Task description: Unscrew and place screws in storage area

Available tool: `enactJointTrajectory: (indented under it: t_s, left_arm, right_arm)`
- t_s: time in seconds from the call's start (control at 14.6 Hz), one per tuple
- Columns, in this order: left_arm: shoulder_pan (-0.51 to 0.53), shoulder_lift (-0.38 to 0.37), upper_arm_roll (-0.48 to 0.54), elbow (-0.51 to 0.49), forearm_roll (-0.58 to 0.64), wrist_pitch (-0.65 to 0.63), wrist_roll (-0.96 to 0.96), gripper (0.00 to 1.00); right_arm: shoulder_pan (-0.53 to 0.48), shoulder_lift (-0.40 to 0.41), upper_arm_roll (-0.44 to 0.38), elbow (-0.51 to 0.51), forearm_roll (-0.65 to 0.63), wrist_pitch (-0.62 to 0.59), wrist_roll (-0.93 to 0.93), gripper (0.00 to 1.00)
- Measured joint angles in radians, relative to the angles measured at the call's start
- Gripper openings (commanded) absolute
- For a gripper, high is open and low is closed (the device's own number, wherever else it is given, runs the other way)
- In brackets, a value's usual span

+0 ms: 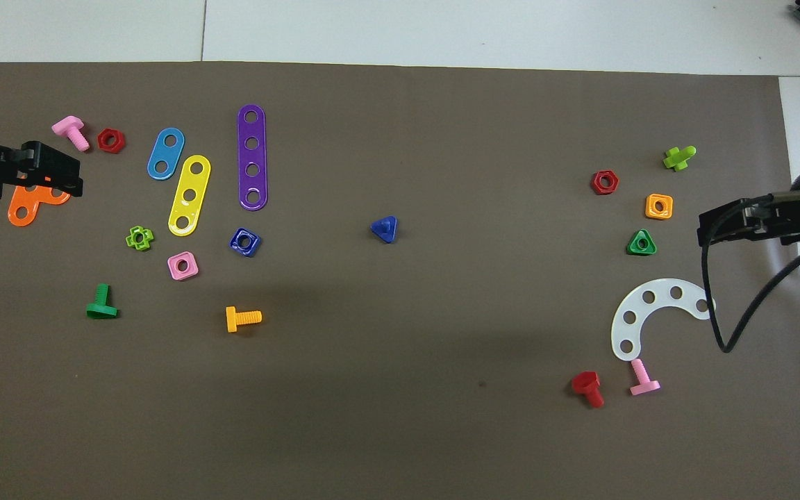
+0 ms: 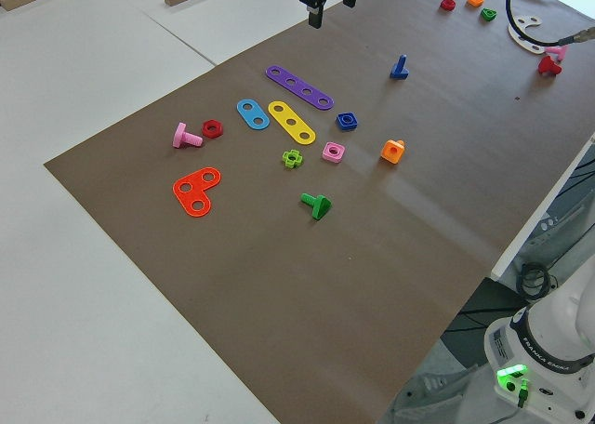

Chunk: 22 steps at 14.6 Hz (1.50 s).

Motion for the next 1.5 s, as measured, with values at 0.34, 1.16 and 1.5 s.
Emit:
enactJointTrajectory:
  t_s: [0.34,1.16,1.5]
  left_arm:
    - [-0.009,-0.005,-0.003,-0.011,-0.001,0.000,-0.001,1.00]
    - [-0.010,-0.013,-0.002,-0.019,-0.002,0.000,-0.001,1.00]
    - [-0.010,-0.013,0.001,-0.019,-0.002,0.000,-0.001,1.00]
  right_arm:
    - [0.000,0.000,0.000,0.000,0.000,0.000,0.000,1.00]
    - [0.000,0.000,0.000,0.000,0.000,0.000,0.000,1.00]
    - [0.000,0.000,0.000,0.000,0.000,0.000,0.000,1.00]
